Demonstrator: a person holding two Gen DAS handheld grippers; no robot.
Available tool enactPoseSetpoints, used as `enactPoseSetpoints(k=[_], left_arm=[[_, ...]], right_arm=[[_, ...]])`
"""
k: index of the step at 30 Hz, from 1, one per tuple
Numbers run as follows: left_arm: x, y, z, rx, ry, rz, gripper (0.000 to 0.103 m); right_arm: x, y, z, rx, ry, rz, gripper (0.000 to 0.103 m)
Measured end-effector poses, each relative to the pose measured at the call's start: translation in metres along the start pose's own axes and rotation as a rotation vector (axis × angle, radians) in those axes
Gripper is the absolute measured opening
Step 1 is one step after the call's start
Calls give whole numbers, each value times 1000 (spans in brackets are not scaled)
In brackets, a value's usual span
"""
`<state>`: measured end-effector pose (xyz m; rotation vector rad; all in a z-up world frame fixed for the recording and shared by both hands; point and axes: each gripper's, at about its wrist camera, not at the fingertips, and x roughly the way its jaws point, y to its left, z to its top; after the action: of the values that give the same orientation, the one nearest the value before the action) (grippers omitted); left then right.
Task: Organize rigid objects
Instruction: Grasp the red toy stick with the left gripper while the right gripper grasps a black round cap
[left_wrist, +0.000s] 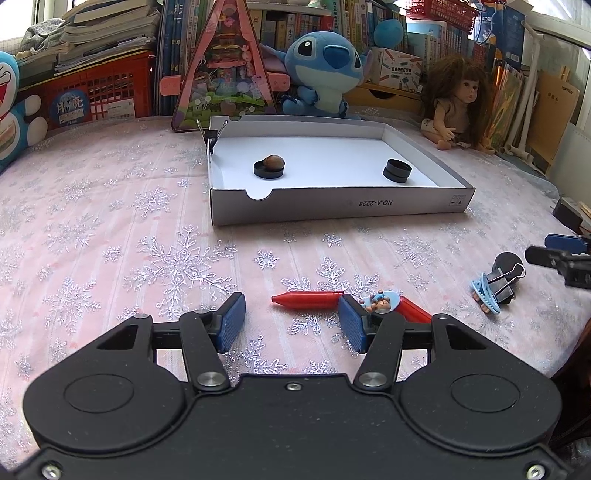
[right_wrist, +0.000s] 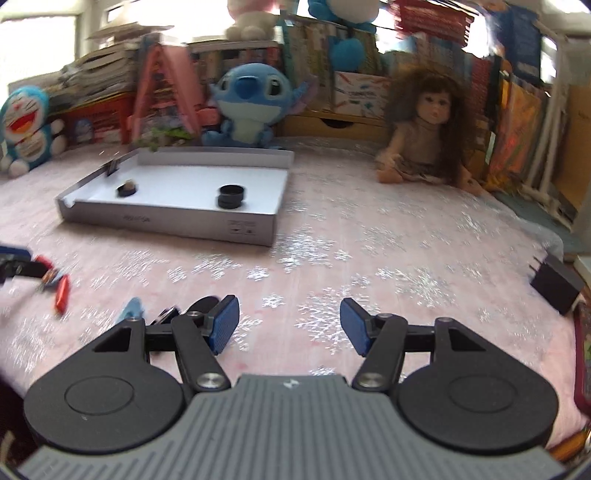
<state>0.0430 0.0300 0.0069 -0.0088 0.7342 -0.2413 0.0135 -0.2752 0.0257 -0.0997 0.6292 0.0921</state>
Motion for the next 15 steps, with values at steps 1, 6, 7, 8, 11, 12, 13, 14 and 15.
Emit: enactPoseSetpoints(k=[1,6,7,8,11,12,13,14,15], left_arm=[[0,0,0,0,0,0,53],[0,0,0,0,0,-1,52],[0,0,0,1,-1,-1,52],[0,0,0,1,-1,-1,52],[0,0,0,3,-4,2,49],[0,0,0,5,-5,5,48],[0,-1,0,8,-6,7,47],[0,-1,0,9,-7,8,47],[0,-1,0,10,-8,8,47]], right_arm=[[-2,5,-1,-31,-3,12,73],[-1,27,-3,-116,-9,45,73],[1,32,-4,-133,-11,38,73],[3,35,-4,-146,-11,33,73],[7,45,-5,-177,-14,36,70],[8,48,-5,-187,-17,35,70],[9,51,-5,-196,-20,34,69],[10,53,-5,-203,-23,35,68],[11,54,-5,-207,-24,36,68]])
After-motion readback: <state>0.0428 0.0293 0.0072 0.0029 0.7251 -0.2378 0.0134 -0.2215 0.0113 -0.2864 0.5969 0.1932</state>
